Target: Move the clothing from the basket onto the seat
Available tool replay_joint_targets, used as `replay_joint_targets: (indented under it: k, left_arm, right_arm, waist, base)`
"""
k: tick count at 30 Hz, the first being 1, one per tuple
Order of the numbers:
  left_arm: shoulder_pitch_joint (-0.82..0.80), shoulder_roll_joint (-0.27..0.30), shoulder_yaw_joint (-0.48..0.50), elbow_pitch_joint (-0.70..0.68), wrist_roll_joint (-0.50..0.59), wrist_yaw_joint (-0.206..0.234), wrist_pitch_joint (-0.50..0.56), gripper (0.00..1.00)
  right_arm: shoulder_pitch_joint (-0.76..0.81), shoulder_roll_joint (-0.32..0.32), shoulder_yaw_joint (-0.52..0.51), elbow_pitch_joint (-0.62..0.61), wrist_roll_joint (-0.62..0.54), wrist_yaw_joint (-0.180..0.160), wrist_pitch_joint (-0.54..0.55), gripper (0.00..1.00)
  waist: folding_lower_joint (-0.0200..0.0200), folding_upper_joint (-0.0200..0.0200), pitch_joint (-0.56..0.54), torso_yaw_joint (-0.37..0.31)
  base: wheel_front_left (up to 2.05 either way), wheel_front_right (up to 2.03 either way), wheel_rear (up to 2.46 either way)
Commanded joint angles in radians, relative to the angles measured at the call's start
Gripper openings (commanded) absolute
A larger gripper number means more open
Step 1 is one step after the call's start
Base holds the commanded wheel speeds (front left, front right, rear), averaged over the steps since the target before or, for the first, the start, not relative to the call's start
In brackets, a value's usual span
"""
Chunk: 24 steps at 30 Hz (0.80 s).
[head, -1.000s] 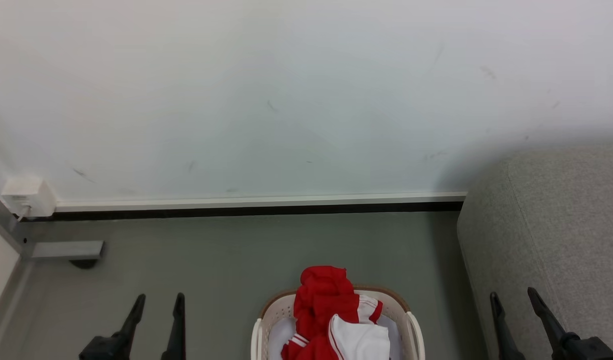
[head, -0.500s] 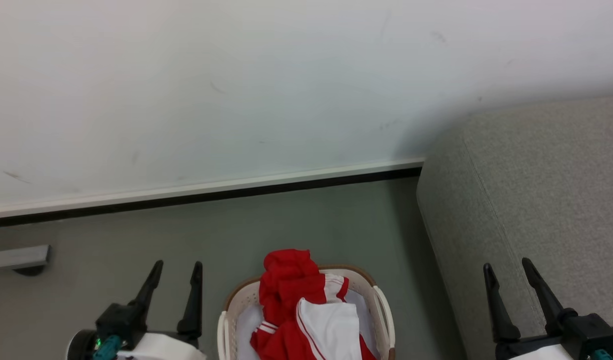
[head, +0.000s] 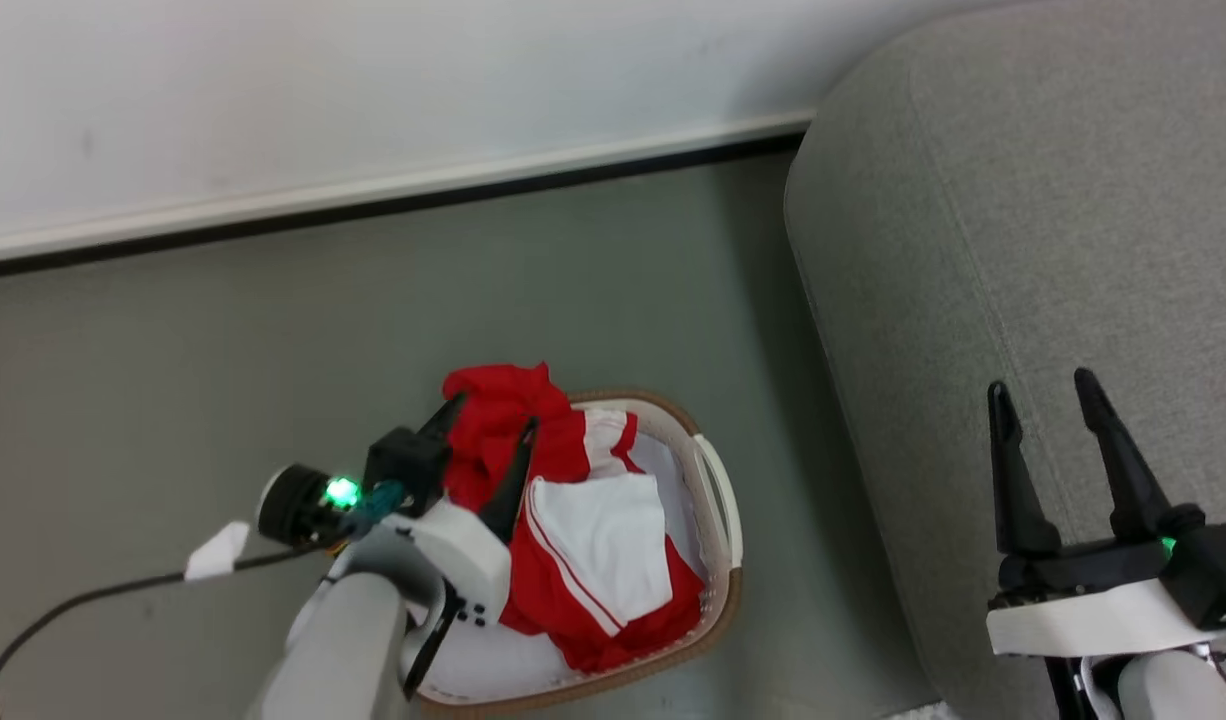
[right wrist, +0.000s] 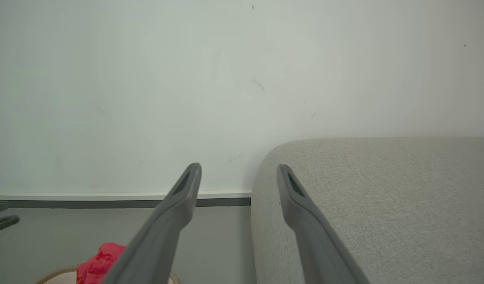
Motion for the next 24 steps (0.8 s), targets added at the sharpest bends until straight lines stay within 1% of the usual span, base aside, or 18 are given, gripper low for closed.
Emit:
replay_joint_targets:
  k: [1,4,8,11,15,24]
  left_arm:
    - [-0.06,0.004,-0.023,0.044,0.016,-0.004,0.033,1.0]
    - [-0.144,0.001,-0.062,0.123,0.032,-0.004,0.089,1.0]
    - [-0.226,-0.003,-0.091,0.228,0.044,-0.003,0.129,1.0]
    - [-0.272,-0.004,-0.107,0.298,0.041,0.009,0.141,1.0]
    - [-0.315,-0.007,-0.124,0.379,0.031,0.01,0.158,1.0]
    - [-0.406,-0.002,-0.141,0.502,0.015,0.009,0.153,1.0]
  right_arm:
    - [-0.034,0.005,-0.007,-0.02,0.006,-0.002,0.0,1.0]
    - [-0.068,0.006,-0.011,-0.045,0.005,-0.002,0.0,1.0]
    - [-0.106,0.007,-0.007,-0.071,0.005,-0.002,0.0,1.0]
    - [-0.125,0.006,-0.006,-0.085,0.012,-0.002,0.0,1.0]
    - [-0.142,0.006,-0.009,-0.101,0.019,-0.002,0.0,1.0]
    - [-0.165,0.006,-0.017,-0.117,0.035,-0.002,0.0,1.0]
  waist:
    - [-0.0002,0.0,0.126,-0.021]
    - [-0.0002,0.0,0.198,-0.022]
    - [-0.0002,0.0,0.274,-0.022]
    - [-0.0002,0.0,0.314,-0.023]
    - [-0.0002,0.0,0.351,-0.027]
    - [-0.0002,0.0,0.431,-0.042]
  base:
    - [0.0,0.0,0.0]
    - [0.0,0.0,0.0]
    - [0.0,0.0,0.0]
    - [0.0,0.0,0.0]
    - [0.0,0.0,0.0]
    - [0.0,0.0,0.0]
